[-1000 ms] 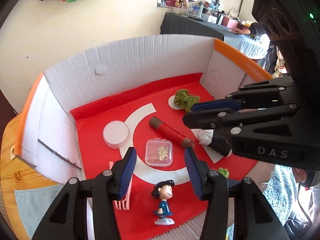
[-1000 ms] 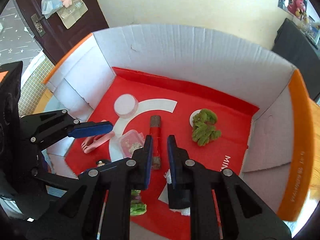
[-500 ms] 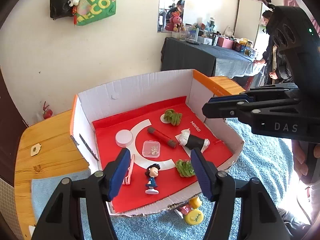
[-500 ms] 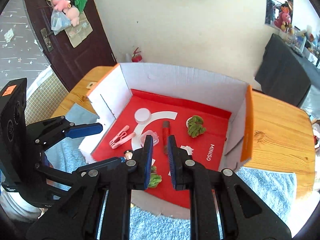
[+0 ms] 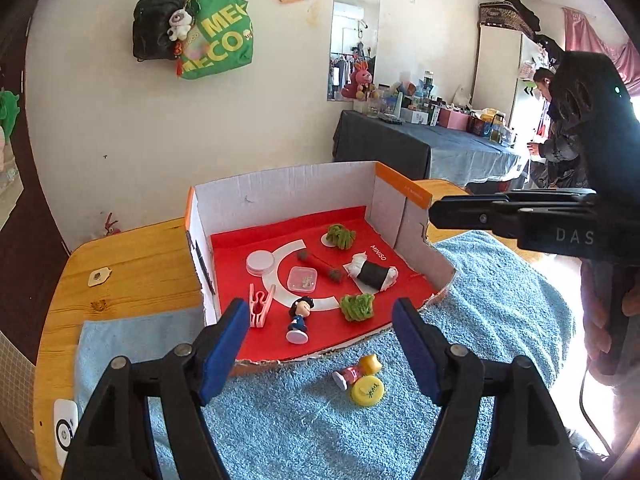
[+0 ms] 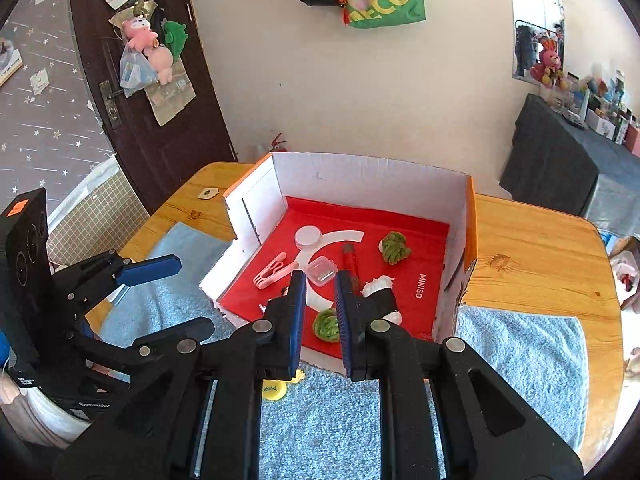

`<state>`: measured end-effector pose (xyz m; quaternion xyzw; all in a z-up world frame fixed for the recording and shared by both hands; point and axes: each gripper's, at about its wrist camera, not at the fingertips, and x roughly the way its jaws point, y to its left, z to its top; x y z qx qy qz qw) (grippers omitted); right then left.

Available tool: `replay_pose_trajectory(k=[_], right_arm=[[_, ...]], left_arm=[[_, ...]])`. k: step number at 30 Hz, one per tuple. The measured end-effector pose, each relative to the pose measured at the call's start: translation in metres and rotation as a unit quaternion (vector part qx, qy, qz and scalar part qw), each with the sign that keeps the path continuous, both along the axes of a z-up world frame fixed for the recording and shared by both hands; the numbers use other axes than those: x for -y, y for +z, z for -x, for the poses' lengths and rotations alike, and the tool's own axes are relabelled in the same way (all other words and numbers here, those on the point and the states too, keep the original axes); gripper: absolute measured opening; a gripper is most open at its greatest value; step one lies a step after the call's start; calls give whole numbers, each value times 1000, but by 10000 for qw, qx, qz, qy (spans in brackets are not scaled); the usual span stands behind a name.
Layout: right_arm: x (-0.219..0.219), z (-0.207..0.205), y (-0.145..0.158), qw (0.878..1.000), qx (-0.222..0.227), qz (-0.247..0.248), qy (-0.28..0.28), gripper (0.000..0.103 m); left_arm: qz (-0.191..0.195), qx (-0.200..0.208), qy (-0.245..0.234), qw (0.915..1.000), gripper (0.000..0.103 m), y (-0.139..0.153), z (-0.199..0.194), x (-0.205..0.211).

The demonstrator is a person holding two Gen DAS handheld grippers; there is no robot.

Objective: Organize objects
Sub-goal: 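Withdraw both tools from the box back over the towel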

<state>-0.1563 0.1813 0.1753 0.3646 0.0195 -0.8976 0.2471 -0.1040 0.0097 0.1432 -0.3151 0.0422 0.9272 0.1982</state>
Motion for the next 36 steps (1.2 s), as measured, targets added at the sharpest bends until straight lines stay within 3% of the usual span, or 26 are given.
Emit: replay_pose_trajectory(k=[8, 10, 12, 13, 14, 15, 16, 25, 36], right_arm=[[-7, -39, -4, 9993, -282, 212, -81, 15], [-9, -47, -5, 9992, -321, 241, -84, 15], [-9, -55, -7, 9989, -406, 221, -117, 22], [-9, -58, -8, 9987, -453, 198, -128, 37], [-10, -63, -9, 9983, -534, 201, -145, 69], [-10, -68, -10, 9975, -649, 219, -153, 81], [-10, -72, -10, 9970, -731, 167, -183, 87], [-14, -97, -27, 9958, -822, 178, -357, 88], [-29, -114, -52, 9937, -832, 306, -691, 97]], left_arm=[[-146, -104, 77, 9998, 79, -6, -30, 2], [-161, -132, 97, 9997, 83, -9, -36, 1], [-167, -158, 128, 9997, 86, -12, -40, 0], [-158, -159, 158, 9996, 86, -14, -42, 0], [-164, -154, 186, 9996, 86, -16, -43, 0], [-190, -133, 200, 9995, 86, -18, -45, 0], [-227, -94, 206, 9995, 86, -20, -45, 1], [-247, -50, 503, 9984, 95, -34, -57, 4], [-283, -31, 763, 9967, 103, -49, -68, 4]])
